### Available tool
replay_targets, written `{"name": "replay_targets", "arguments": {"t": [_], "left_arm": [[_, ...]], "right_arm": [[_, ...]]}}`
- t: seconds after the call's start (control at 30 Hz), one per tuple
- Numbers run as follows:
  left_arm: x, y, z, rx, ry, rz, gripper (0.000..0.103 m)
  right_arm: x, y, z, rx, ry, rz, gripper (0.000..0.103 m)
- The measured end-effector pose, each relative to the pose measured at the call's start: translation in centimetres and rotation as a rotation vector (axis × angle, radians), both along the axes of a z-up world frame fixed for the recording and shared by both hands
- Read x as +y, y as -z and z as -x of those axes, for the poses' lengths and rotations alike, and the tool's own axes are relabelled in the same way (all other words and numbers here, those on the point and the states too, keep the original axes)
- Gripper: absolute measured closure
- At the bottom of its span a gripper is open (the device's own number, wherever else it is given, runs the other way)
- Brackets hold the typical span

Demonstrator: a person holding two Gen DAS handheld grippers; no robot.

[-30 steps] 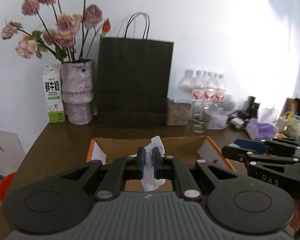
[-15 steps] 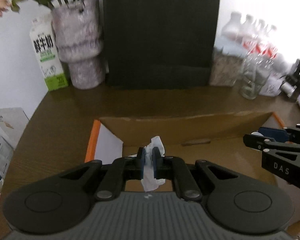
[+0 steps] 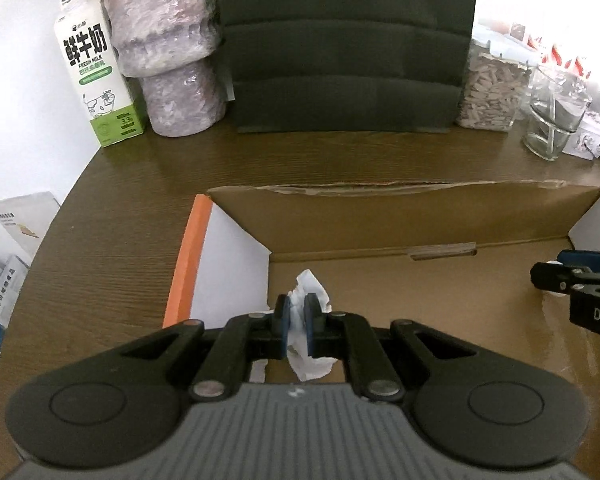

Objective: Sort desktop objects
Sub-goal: 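Carry the tissue and cap into the cardboard box and open both grippers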

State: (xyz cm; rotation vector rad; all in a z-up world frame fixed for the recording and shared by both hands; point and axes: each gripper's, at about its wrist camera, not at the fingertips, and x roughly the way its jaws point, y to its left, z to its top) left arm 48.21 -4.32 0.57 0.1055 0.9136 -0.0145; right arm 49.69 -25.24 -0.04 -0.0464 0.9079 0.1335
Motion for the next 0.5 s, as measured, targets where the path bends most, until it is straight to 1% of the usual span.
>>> {"name": "replay_targets", "arguments": {"t": [0.07, 0.13, 0.23, 0.27, 0.3, 0.33, 0.37, 0.4, 0.43, 0.47, 0.5], "left_arm": [[-0.1, 0.1, 0.1, 0.002, -0.001, -0.018, 0.095], [-0.1, 0.0, 0.2, -0.004, 0.005, -0.017, 0.095], [-0.4, 0.0, 0.4, -0.013, 0.017, -0.032, 0.092], [-0.4, 0.0, 0.4, -0.014, 0.018, -0.036, 0.092], [-0.4, -0.1, 0.5, -0.016, 0.018, -0.037, 0.088], [-0.5, -0.2, 0.5, -0.017, 0.019, -0.036, 0.085], [-0.5, -0.3, 0.6, -0.021, 0.021, -0.033, 0.079], [-0.5, -0.6, 0.8, -0.028, 0.026, -0.03, 0.076], [-0.5, -0.8, 1.0, -0.036, 0.029, -0.032, 0.062], [-0.6, -1.2, 1.3, -0.05, 0.031, -0.033, 0.049], [-0.6, -1.6, 1.6, -0.062, 0.033, -0.033, 0.039]], "right_arm": [[0.0, 0.1, -0.1, 0.012, 0.007, 0.006, 0.075], [0.0, 0.1, -0.2, 0.022, 0.007, 0.006, 0.075], [0.1, 0.0, -0.2, 0.018, 0.006, 0.016, 0.075], [0.2, 0.0, -0.1, 0.013, 0.001, 0.02, 0.072], [0.3, -0.1, -0.1, 0.013, -0.003, 0.022, 0.064], [0.5, -0.1, 0.0, 0.011, -0.006, 0.027, 0.058], [0.6, -0.2, 0.1, 0.008, -0.01, 0.034, 0.05], [0.7, -0.3, 0.3, 0.004, -0.017, 0.04, 0.045], [0.8, -0.5, 0.5, 0.0, -0.023, 0.044, 0.043], [0.9, -0.8, 0.7, -0.004, -0.026, 0.044, 0.035], [0.9, -1.1, 0.9, -0.01, -0.026, 0.041, 0.025]]}}
